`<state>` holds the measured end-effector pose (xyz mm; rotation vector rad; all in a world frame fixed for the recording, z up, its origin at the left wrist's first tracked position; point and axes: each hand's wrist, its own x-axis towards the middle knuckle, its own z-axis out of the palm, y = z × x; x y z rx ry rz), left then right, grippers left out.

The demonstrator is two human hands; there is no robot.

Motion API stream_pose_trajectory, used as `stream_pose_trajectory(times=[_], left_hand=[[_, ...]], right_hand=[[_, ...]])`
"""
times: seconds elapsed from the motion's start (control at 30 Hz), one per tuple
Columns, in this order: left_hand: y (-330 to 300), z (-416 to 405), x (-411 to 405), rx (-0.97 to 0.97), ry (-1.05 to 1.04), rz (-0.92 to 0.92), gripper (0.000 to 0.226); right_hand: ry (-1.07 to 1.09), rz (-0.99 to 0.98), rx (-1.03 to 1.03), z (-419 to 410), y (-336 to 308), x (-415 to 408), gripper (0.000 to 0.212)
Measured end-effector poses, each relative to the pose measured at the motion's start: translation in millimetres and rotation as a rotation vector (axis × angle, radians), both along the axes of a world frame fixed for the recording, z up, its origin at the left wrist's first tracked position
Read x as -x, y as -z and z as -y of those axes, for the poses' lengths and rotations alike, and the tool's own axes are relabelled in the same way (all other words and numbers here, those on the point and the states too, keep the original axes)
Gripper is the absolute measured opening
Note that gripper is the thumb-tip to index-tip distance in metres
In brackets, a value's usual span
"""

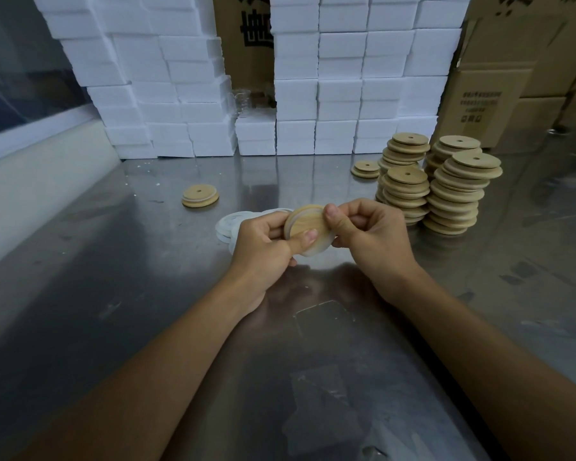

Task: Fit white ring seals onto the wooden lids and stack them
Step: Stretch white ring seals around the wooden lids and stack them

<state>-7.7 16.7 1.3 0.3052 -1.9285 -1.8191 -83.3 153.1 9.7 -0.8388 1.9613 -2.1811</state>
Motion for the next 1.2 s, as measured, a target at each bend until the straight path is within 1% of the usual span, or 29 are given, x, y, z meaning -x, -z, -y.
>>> stream_pose_trajectory(times=[0.13, 0.23, 0.3, 0.4, 0.5, 0.57, 0.67, 0.7, 0.73, 0.8, 0.9, 0.97, 1.1, 1.2], left_hand=[[0.1, -0.4, 0.4, -0.008, 0.003, 0.012, 0.018], [-0.5, 1.4, 0.0, -0.034, 0.014, 0.015, 0.018], [-1.2, 2.5, 0.0, -0.045, 0.008, 0.018, 0.018], [-1.2, 4.0, 0.7, -0.076, -0.019, 0.008, 0.018], [0.1, 3.5, 0.5, -0.022, 0.0, 0.01, 0.019], [2.1, 1.8, 1.2, 0.055, 0.002, 0.02, 0.019], [6.2, -0.3, 3.0, 0.251, -0.017, 0.038, 0.02], [7.0, -0.5, 3.4, 0.297, -0.018, 0.041, 0.02], [7.5, -0.5, 3.4, 0.315, -0.016, 0.038, 0.019], [7.5, 0.2, 2.8, 0.315, -0.011, 0.03, 0.017], [6.6, -0.1, 1.7, 0.273, -0.006, 0.022, 0.015], [5.7, -0.5, 1.6, 0.241, -0.003, 0.022, 0.015], [4.4, -1.4, 1.8, 0.202, -0.002, 0.038, 0.016], [3.8, -1.5, 1.8, 0.145, -0.006, 0.041, 0.015]], right_hand=[[-0.008, 0.055, 0.011, -2.1, -2.2, 2.7, 0.015], [-0.014, 0.018, 0.021, -2.3, -3.4, 0.3, 0.014], [-0.004, -0.007, 0.026, -0.5, -2.3, -2.2, 0.017], [0.01, 0.007, 0.019, 2.9, 0.8, -3.8, 0.017], [0.06, -0.026, -0.031, 3.1, 2.6, -1.0, 0.015], [0.118, -0.159, -0.115, 0.9, 2.5, 2.1, 0.013], [0.164, -0.52, -0.277, -3.4, -0.3, 2.0, 0.009], [0.164, -0.588, -0.287, -3.8, -0.2, 0.9, 0.008], [0.159, -0.601, -0.275, -3.7, 0.2, -0.6, 0.008], [0.147, -0.513, -0.237, -2.0, 1.4, -2.5, 0.009], [0.13, -0.302, -0.193, 1.4, 0.6, -3.0, 0.01], [0.127, -0.224, -0.167, 1.3, -1.8, -1.5, 0.009], [0.103, -0.243, -0.198, -2.2, -4.3, 1.6, 0.007], [0.085, -0.233, -0.155, -1.8, -3.6, 1.2, 0.011]])
